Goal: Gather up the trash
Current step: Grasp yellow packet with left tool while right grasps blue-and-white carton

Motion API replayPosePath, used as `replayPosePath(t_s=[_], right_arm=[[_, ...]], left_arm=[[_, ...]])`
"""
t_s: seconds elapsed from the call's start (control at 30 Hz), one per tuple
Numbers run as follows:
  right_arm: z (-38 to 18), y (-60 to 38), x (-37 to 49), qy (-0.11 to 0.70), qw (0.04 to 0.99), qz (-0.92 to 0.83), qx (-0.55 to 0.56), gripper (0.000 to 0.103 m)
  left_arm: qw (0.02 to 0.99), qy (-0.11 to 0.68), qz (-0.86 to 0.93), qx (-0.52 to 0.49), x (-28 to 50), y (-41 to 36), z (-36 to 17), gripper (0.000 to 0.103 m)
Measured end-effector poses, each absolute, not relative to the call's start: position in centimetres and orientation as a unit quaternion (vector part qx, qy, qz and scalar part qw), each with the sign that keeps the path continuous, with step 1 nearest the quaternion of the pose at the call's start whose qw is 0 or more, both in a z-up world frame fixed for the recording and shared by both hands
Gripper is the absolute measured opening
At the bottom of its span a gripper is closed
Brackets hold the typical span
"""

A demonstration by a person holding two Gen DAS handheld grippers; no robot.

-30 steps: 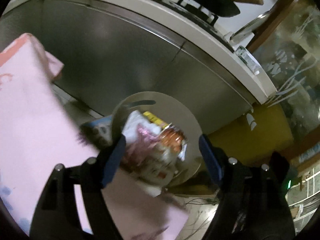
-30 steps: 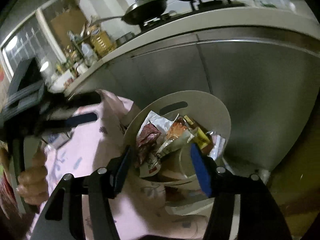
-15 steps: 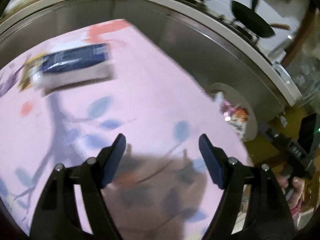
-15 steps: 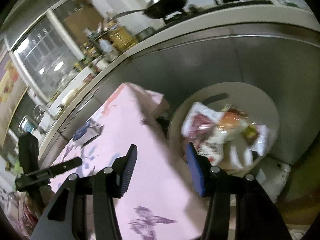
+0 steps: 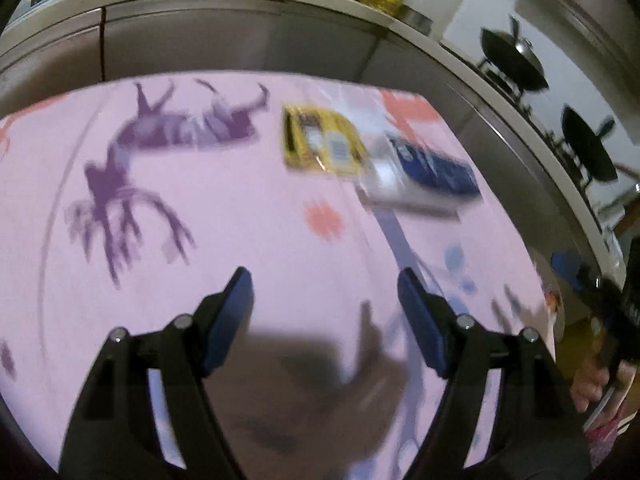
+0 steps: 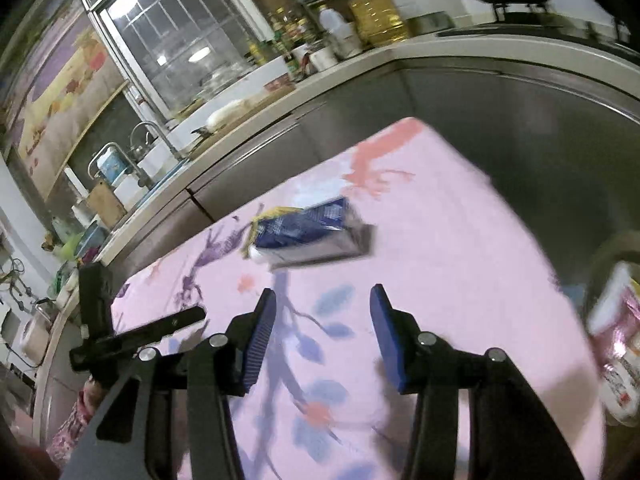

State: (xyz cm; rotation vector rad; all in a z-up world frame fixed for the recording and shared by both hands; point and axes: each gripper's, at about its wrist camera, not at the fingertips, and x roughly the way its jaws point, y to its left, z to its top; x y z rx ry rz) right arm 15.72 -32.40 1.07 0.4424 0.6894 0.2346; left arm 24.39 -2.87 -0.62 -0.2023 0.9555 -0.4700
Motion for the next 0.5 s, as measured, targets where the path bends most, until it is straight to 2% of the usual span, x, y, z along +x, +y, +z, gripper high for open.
replayPosePath(t_s=[0.1, 0.33, 0.5], right_arm=[[1.2, -30.9, 17.9, 0.335, 0.908, 0.122, 0.221, 0.046], [0.1, -31.5, 21.3, 0.342, 0.902, 0.115, 0.237, 0.046], [-0.5, -32.3, 23.0, 0.335, 0.901, 0.113, 0.25, 0.046]], left_arm=[[0.845, 0.455, -0.241, -0.14, 29.3, -1.5, -0.1, 0.077], [0.788, 0.485, -0.291, -0.243, 39.2, -1.4, -2.9, 0.077], [0.758, 0.48, -0.35, -0.268, 41.7, -2.5, -3.7, 0.077]])
